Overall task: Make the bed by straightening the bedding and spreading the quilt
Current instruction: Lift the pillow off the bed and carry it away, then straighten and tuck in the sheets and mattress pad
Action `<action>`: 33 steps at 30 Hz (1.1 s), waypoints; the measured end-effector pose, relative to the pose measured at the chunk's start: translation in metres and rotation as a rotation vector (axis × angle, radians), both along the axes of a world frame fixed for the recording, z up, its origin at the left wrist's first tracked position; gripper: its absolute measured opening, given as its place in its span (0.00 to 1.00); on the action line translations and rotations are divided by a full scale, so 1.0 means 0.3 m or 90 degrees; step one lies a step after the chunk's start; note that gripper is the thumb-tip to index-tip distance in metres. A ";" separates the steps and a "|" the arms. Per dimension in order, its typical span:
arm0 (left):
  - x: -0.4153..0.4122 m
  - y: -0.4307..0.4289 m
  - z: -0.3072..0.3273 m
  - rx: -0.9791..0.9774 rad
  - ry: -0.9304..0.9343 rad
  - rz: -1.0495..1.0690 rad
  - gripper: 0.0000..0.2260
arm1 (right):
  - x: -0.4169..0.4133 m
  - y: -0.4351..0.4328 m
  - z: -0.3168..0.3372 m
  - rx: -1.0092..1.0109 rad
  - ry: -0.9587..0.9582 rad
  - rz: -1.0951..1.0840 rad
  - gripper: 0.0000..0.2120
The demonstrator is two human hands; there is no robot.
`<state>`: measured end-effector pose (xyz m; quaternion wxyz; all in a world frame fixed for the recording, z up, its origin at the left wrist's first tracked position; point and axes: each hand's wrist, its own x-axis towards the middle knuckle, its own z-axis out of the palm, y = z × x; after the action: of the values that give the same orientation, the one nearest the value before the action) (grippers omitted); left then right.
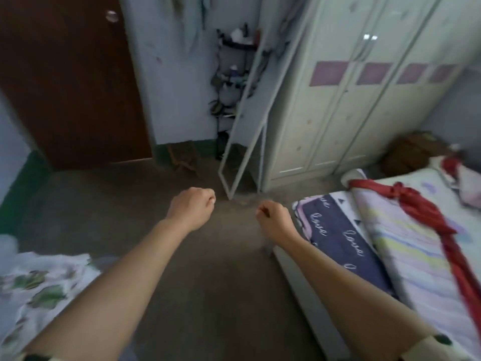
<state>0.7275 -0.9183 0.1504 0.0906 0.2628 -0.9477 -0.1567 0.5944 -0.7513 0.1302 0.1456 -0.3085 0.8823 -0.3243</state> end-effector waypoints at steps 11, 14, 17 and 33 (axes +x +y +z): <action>-0.831 0.781 0.049 -0.049 0.038 -0.341 0.08 | -0.473 0.903 0.052 -0.050 0.066 -0.332 0.08; -0.985 0.959 0.042 -0.038 0.056 -0.434 0.08 | -0.538 1.090 0.040 -0.058 0.063 -0.411 0.06; -1.138 1.149 0.032 -0.032 0.065 -0.529 0.08 | -0.585 1.265 0.030 -0.066 0.077 -0.502 0.12; -1.546 1.988 -0.085 0.022 0.076 -0.992 0.08 | -0.568 1.905 -0.047 -0.032 0.052 -0.930 0.08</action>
<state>0.2638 -0.3219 0.1249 0.0010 -0.4861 -0.8499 -0.2034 0.4240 -0.1799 0.1162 -0.1477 0.3435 0.8600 -0.3471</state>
